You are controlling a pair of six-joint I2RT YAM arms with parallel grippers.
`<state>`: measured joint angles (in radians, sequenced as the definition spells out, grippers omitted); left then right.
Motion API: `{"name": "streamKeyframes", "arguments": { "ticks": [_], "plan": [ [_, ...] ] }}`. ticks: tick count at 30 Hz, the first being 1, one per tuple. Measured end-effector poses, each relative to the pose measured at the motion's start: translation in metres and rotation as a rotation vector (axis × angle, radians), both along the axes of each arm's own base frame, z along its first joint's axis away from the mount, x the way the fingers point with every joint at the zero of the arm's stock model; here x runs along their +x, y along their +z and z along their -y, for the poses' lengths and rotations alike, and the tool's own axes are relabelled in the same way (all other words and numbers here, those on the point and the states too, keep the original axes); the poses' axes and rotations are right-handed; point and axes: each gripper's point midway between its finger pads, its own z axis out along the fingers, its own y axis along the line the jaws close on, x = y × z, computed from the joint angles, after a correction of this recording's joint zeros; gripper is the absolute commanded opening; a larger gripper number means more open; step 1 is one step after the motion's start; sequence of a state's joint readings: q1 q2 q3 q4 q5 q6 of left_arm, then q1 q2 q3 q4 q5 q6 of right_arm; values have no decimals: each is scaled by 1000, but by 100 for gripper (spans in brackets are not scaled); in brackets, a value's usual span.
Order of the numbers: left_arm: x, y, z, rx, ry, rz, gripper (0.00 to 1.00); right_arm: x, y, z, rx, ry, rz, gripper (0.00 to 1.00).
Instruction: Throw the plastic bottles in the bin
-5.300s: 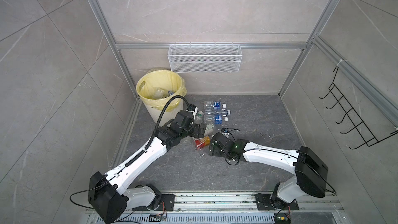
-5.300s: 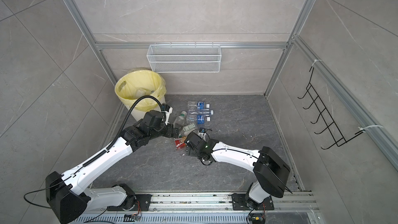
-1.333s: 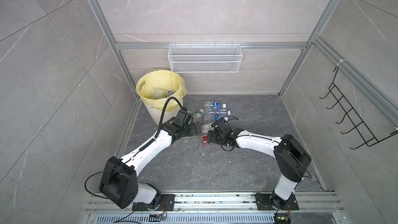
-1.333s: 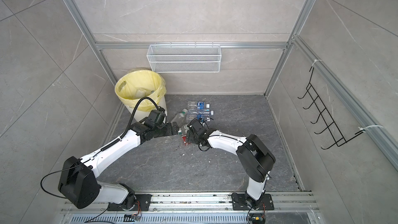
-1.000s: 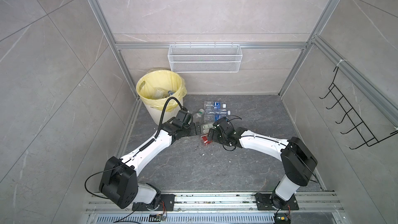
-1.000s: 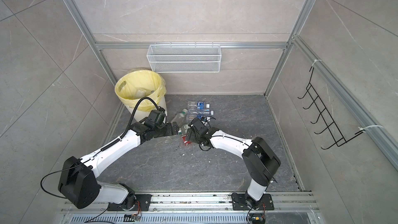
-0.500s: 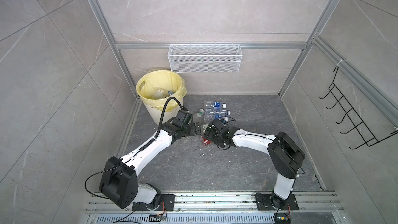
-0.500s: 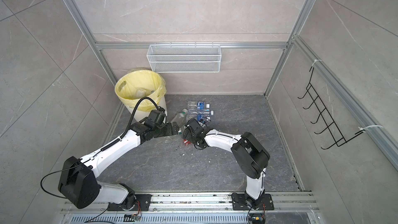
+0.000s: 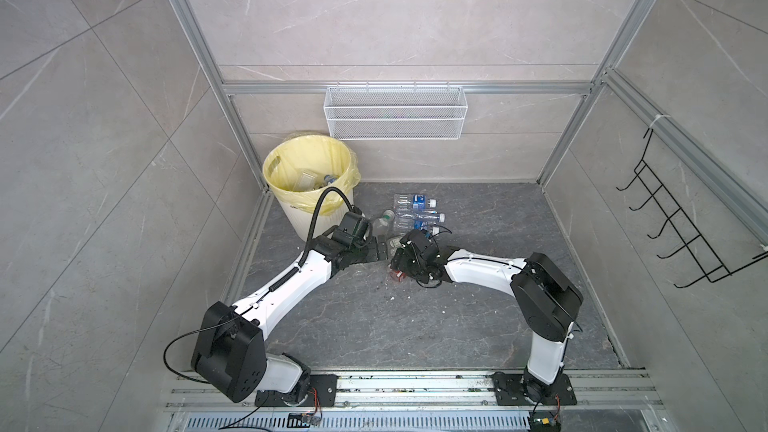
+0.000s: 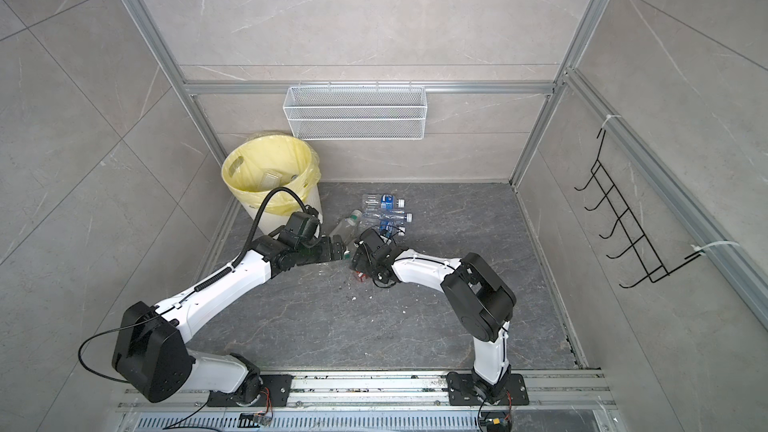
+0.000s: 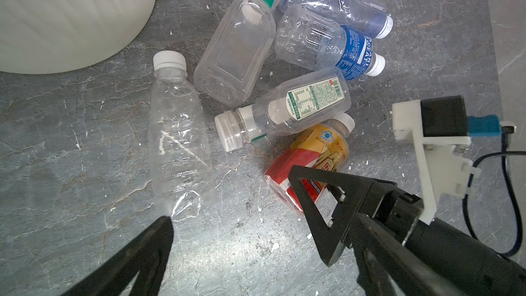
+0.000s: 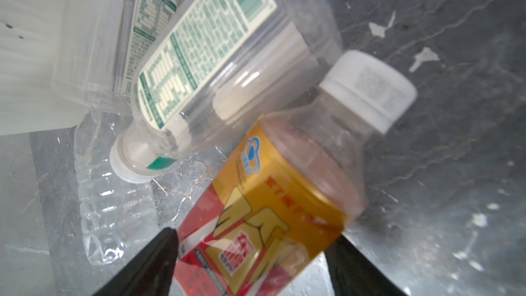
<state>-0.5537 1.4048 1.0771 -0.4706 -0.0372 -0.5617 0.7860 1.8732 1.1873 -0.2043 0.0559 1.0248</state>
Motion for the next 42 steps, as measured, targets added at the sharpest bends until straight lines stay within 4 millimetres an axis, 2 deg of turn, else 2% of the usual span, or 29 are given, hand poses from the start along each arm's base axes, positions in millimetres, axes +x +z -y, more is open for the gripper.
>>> {"name": "streamKeyframes", "arguments": {
  "ticks": [6,11,14,17,20,24,27,30,39,42],
  "plan": [
    [-1,0,2,-9,-9,-5,100,-16,4,22,-86,66,13,82],
    [-1,0,2,-10,-9,-6,100,-27,19,40,-160,120,40,83],
    [-1,0,2,-10,-9,-6,100,-29,32,44,-173,141,68,88],
    [-1,0,2,-10,-9,-6,100,-31,34,44,-187,148,77,94],
    [-1,0,2,-10,-9,-6,100,-37,28,38,-212,161,71,95],
    [-1,0,2,-10,-9,-6,100,-37,17,17,-238,182,64,95],
    [-1,0,2,-10,-9,-6,100,-36,6,10,-257,175,52,91],
    [-1,0,2,-10,-9,-6,100,-36,-4,13,-281,154,39,89],
    [-2,1,3,-16,-13,-7,100,-33,-10,20,-319,139,47,75],
    [-1,1,4,-17,-13,-6,100,-37,-17,26,-343,153,41,74]
  ]
}}
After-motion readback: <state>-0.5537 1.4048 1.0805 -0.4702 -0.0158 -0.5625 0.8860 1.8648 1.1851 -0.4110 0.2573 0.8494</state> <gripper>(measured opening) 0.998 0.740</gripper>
